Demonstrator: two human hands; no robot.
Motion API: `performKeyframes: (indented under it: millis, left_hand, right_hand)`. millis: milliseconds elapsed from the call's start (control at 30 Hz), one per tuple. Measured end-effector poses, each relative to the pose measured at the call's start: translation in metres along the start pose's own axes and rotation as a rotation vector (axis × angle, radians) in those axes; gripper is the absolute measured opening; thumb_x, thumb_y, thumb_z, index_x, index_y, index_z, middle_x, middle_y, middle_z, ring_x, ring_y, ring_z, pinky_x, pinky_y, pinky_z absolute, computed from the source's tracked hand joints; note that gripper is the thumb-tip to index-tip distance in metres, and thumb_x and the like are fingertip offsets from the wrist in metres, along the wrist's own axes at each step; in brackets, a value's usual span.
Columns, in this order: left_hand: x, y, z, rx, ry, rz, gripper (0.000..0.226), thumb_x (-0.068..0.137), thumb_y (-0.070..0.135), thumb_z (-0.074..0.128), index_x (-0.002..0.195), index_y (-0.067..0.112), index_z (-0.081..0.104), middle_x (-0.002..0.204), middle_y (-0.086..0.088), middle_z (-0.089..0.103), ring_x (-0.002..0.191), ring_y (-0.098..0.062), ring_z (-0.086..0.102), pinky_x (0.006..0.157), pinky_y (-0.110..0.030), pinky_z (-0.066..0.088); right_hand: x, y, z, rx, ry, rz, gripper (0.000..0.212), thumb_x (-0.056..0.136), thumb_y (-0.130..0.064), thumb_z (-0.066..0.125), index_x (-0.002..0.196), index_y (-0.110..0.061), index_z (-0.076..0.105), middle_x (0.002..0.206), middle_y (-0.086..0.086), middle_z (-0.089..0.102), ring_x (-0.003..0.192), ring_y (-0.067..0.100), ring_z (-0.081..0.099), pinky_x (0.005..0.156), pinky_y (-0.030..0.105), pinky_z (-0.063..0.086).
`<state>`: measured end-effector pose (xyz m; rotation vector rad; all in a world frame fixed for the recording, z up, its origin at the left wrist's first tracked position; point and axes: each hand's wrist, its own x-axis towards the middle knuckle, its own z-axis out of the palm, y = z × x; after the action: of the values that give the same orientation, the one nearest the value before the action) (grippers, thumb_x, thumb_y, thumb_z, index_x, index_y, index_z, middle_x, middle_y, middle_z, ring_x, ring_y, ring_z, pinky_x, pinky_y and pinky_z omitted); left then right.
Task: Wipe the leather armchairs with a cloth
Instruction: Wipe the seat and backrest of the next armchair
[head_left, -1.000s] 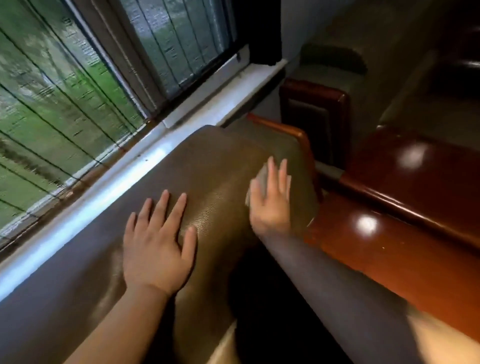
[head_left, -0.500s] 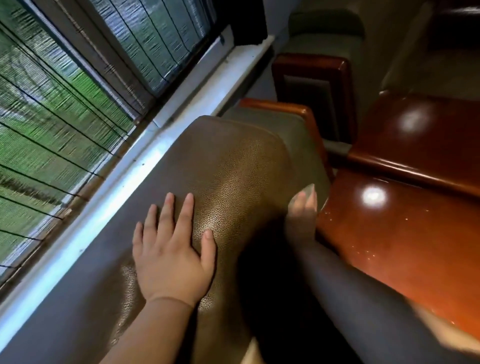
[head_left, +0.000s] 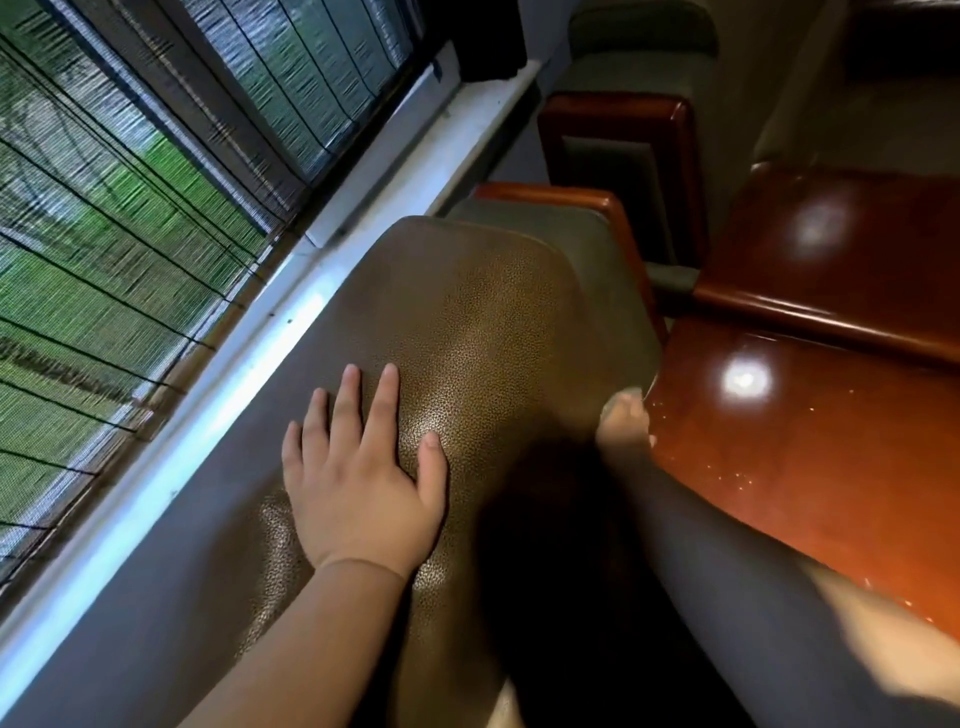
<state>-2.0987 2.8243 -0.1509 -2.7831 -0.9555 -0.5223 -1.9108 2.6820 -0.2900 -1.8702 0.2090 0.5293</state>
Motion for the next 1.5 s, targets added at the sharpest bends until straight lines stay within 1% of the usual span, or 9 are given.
performKeyframes:
  millis: [267, 467, 633, 867, 1033, 1167, 1267, 1367, 1500]
  left_hand:
    - [0.001, -0.002, 0.004, 0.007, -0.014, 0.003, 0.070, 0.095, 0.060, 0.041, 0.159, 0.030, 0.045, 0.165, -0.007, 0.042, 0.152, -0.038, 0.035, 0.126, -0.056, 0.021]
    - [-0.002, -0.003, 0.004, 0.014, -0.010, -0.010, 0.071, 0.095, 0.060, 0.040, 0.158, 0.030, 0.046, 0.165, -0.007, 0.043, 0.151, -0.038, 0.036, 0.126, -0.056, 0.021]
    - [0.004, -0.002, 0.004, 0.016, -0.013, 0.001, 0.071, 0.094, 0.060, 0.040, 0.158, 0.030, 0.046, 0.165, -0.007, 0.043, 0.151, -0.038, 0.036, 0.126, -0.056, 0.021]
    - [-0.001, -0.002, 0.003, 0.017, -0.033, 0.000, 0.071, 0.095, 0.061, 0.039, 0.159, 0.031, 0.045, 0.166, -0.006, 0.042, 0.152, -0.037, 0.034, 0.126, -0.055, 0.020]
    - [0.002, -0.003, 0.004, 0.012, -0.027, -0.011, 0.071, 0.094, 0.062, 0.039, 0.159, 0.031, 0.045, 0.166, -0.006, 0.042, 0.152, -0.037, 0.035, 0.126, -0.056, 0.020]
    - [0.001, -0.002, 0.004, 0.005, -0.022, -0.004, 0.071, 0.094, 0.062, 0.039, 0.158, 0.032, 0.045, 0.165, -0.006, 0.042, 0.152, -0.037, 0.035, 0.126, -0.055, 0.020]
    - [0.004, -0.002, 0.004, 0.003, -0.016, -0.005, 0.072, 0.094, 0.063, 0.039, 0.159, 0.032, 0.045, 0.166, -0.006, 0.041, 0.152, -0.037, 0.034, 0.126, -0.055, 0.019]
    - [0.002, -0.004, 0.004, 0.010, -0.032, -0.009, 0.072, 0.094, 0.064, 0.038, 0.159, 0.033, 0.044, 0.167, -0.005, 0.040, 0.153, -0.036, 0.033, 0.127, -0.055, 0.018]
    - [0.001, -0.002, 0.005, 0.002, -0.046, -0.018, 0.073, 0.093, 0.064, 0.038, 0.159, 0.034, 0.043, 0.167, -0.005, 0.040, 0.153, -0.036, 0.033, 0.127, -0.055, 0.018]
  right_hand:
    - [-0.074, 0.005, 0.030, -0.238, -0.095, -0.692, 0.050, 0.114, -0.031, 0.014, 0.162, -0.018, 0.006, 0.166, 0.031, 0.016, 0.156, 0.045, 0.012, 0.128, 0.053, 0.012]
    - [0.023, -0.002, 0.018, -0.154, 0.025, -0.071, 0.067, 0.109, -0.046, 0.019, 0.162, -0.006, 0.024, 0.169, 0.021, 0.021, 0.156, 0.038, 0.021, 0.128, 0.046, 0.016]
    - [-0.097, -0.037, 0.039, -0.256, 0.006, -1.061, 0.048, 0.112, -0.036, 0.019, 0.159, -0.022, 0.019, 0.170, 0.025, 0.010, 0.154, 0.054, 0.003, 0.125, 0.059, 0.005]
    - [-0.004, 0.037, 0.031, -0.220, 0.096, -0.282, 0.103, 0.093, -0.072, 0.002, 0.155, 0.004, 0.031, 0.166, 0.024, 0.025, 0.149, 0.044, 0.032, 0.123, 0.049, 0.030]
    - [-0.154, 0.007, 0.060, -0.198, -0.013, -0.842, 0.070, 0.112, -0.046, 0.016, 0.162, 0.003, 0.016, 0.170, 0.024, 0.007, 0.159, 0.041, -0.002, 0.130, 0.046, 0.005]
    - [-0.094, 0.029, 0.041, -0.442, 0.099, -0.973, 0.058, 0.111, -0.020, 0.029, 0.164, -0.005, 0.010, 0.163, 0.038, 0.016, 0.152, 0.058, 0.012, 0.122, 0.067, 0.020]
    - [-0.022, 0.032, 0.031, -0.170, 0.364, -0.432, 0.047, 0.110, -0.043, 0.001, 0.146, -0.069, -0.013, 0.157, 0.018, 0.047, 0.148, 0.029, 0.042, 0.122, 0.040, 0.034]
    - [-0.042, 0.015, 0.043, -0.108, 0.314, -0.294, 0.070, 0.098, -0.062, -0.010, 0.162, -0.036, 0.002, 0.155, 0.028, 0.044, 0.143, 0.041, 0.047, 0.127, 0.033, 0.016]
    - [-0.158, 0.027, 0.080, -0.328, 0.168, -0.936, 0.046, 0.115, -0.020, 0.020, 0.155, 0.004, 0.021, 0.161, 0.041, 0.020, 0.147, 0.065, 0.019, 0.125, 0.062, 0.015]
